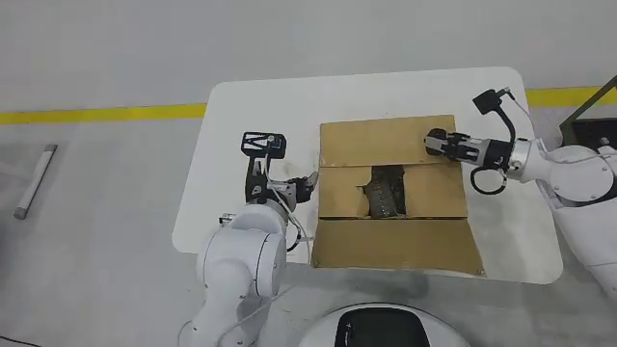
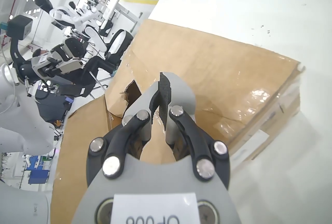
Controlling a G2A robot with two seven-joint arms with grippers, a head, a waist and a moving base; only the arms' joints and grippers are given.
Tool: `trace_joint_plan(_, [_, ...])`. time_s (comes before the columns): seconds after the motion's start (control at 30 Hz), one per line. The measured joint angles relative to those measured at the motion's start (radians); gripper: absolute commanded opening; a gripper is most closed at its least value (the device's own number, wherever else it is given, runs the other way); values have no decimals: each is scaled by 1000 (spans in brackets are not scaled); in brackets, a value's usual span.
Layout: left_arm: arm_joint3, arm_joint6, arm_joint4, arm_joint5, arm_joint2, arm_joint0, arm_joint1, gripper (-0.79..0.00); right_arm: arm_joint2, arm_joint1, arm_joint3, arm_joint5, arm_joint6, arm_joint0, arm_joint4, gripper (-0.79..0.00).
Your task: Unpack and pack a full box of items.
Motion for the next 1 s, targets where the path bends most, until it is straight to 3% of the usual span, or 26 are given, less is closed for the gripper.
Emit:
trace_joint_plan(0.23, [0,1,1,-1,1,1,0,0,10,4,-37,24,-43,-31,15,-785])
trace_joint_plan(0.4, [-27,79,35,-82,-4,45,8,0,10,6,-39,33,-52,-39,18,-785])
trace_joint_plan(0.83, [-149,80,106,-246,-201,325,44,0,-20,7,-19,41,-54,-29,36,-785])
trace_joint_plan(1.0, [-158,53,102,-272,-217,401,49,0,-30,7,-11,41,-59,-22,34,-785])
